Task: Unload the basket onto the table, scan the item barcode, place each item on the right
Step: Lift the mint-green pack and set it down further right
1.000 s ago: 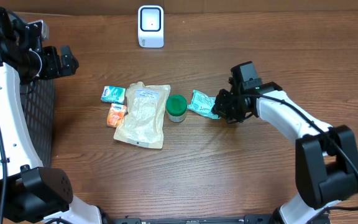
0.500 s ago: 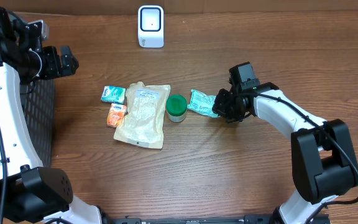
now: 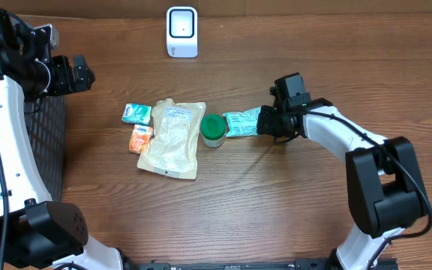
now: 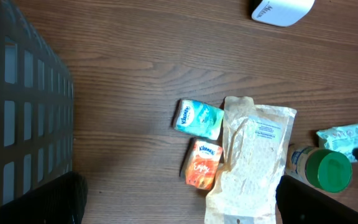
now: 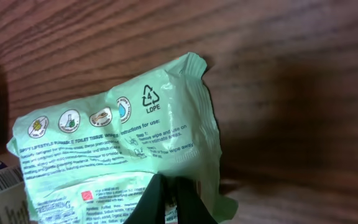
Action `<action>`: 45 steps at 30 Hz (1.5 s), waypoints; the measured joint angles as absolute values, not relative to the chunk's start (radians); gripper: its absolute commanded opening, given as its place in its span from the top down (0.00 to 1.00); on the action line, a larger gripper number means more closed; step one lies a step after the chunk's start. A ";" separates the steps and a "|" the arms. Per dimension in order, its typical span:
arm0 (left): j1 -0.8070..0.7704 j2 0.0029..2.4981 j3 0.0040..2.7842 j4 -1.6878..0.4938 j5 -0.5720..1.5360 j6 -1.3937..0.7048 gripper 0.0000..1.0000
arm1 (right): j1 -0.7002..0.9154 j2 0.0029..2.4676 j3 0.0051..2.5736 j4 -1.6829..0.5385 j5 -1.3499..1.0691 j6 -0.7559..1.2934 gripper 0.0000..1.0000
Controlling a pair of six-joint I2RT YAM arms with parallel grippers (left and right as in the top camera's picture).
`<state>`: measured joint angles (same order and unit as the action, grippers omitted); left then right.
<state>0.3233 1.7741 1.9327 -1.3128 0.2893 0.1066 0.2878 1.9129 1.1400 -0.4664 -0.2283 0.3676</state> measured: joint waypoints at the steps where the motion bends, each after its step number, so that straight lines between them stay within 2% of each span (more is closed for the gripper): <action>1: 0.323 1.774 1.933 -1.313 0.289 0.107 0.00 | 0.288 1.916 1.143 -0.467 -0.226 0.353 0.95; 2: 0.323 1.774 1.933 -1.313 0.289 0.107 0.00 | 0.288 1.918 1.146 -0.468 -0.220 0.341 0.88; 3: 0.323 1.774 1.933 -1.313 0.289 0.107 0.00 | 0.289 1.918 1.147 -0.469 -0.215 0.327 0.74; 4: 0.323 1.774 1.933 -1.313 0.289 0.107 0.01 | 0.290 1.918 1.147 -0.468 -0.208 0.327 0.66; 6: 0.323 1.774 1.933 -1.313 0.289 0.107 0.00 | 0.292 1.918 1.154 -0.468 -0.200 0.298 0.43; 9: 0.323 1.774 1.933 -1.313 0.289 0.107 0.01 | 0.290 1.918 1.174 -0.489 -0.171 0.249 0.29; 11: 0.323 1.774 1.933 -1.313 0.289 0.107 0.00 | 0.287 1.918 1.190 -0.520 -0.138 0.223 0.26; 20: 0.323 1.774 1.933 -1.313 0.289 0.107 0.00 | 0.262 1.945 1.368 -0.784 -0.065 0.186 0.24; 22: 0.323 1.774 1.933 -1.313 0.289 0.107 0.01 | 0.263 1.945 1.426 -0.821 -0.093 0.182 0.31; 27: 0.323 1.774 1.933 -1.313 0.289 0.107 0.00 | 0.284 1.946 1.463 -0.787 -0.177 0.215 0.61; 30: 0.323 1.774 1.933 -1.312 0.289 0.107 0.01 | 0.313 1.956 1.463 -0.754 -0.199 0.279 0.71; 37: 0.323 1.774 1.933 -1.312 0.289 0.107 0.01 | 0.371 2.013 1.463 -0.747 -0.247 0.426 0.71; 45: 0.323 1.774 1.933 -1.311 0.289 0.107 0.01 | 0.371 2.034 1.462 -0.931 -0.283 0.451 0.70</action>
<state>0.3233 1.7741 1.9327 -1.3113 0.2890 0.1066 0.3706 2.0342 1.4620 -0.9314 -0.2832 0.4507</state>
